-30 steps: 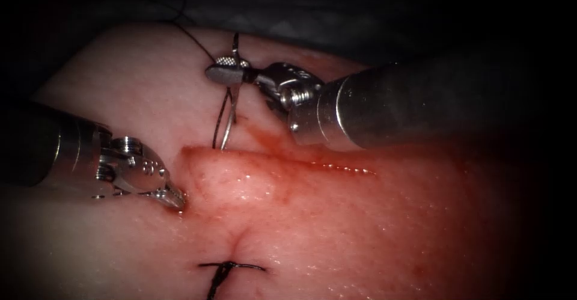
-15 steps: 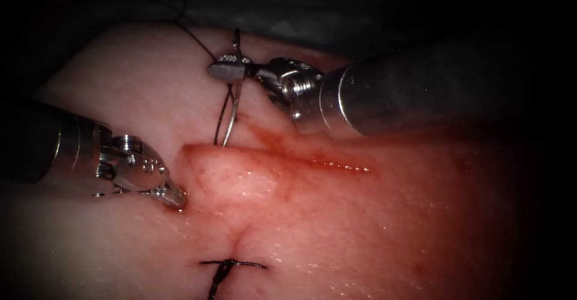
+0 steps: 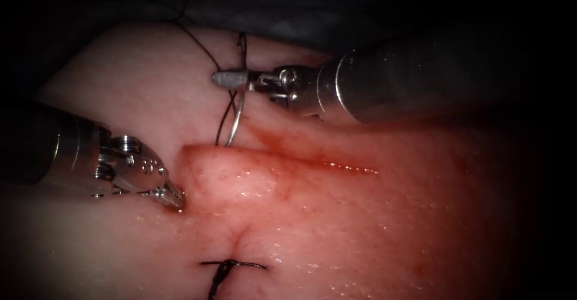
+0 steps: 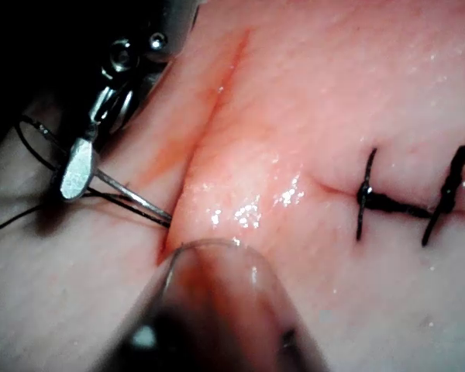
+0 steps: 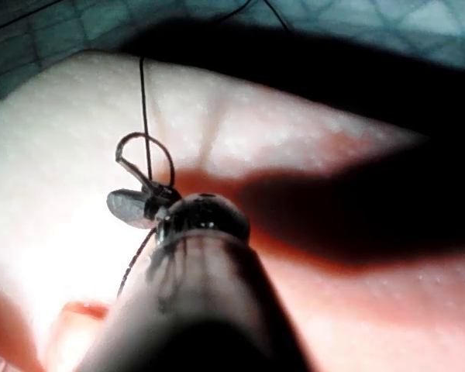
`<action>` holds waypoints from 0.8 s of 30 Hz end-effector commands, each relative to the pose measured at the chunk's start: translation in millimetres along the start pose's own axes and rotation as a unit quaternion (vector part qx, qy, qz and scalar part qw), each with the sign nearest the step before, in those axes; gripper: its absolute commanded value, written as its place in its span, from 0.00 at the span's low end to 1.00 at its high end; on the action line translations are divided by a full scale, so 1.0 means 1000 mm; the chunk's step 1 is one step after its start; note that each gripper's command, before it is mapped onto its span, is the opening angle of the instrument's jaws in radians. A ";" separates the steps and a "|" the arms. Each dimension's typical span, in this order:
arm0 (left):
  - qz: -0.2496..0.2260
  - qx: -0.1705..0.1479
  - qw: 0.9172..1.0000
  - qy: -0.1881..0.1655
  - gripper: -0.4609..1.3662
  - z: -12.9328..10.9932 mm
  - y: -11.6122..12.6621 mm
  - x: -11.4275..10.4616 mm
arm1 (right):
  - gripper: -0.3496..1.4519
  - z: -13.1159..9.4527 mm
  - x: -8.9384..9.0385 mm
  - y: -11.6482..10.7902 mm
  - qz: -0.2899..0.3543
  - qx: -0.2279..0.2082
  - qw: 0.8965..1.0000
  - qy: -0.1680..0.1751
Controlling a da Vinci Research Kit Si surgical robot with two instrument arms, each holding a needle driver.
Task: Wound Closure
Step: Throw the needle through the target on the bottom of the cut
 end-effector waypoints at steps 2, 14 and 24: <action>0.000 -0.006 1.000 0.000 0.06 0.0000 0.0000 0.0000 | 0.00 0.0000 -0.0001 -0.0001 0.021 0.006 1.000 -0.003; 0.000 -0.006 1.000 0.000 0.06 0.0000 0.0000 0.0000 | 0.00 0.0005 -0.0023 0.0007 0.117 0.030 0.992 -0.035; 0.000 -0.006 1.000 0.000 0.06 0.0000 0.0000 0.0000 | 0.00 0.0012 -0.0049 0.0012 0.179 0.051 0.981 -0.062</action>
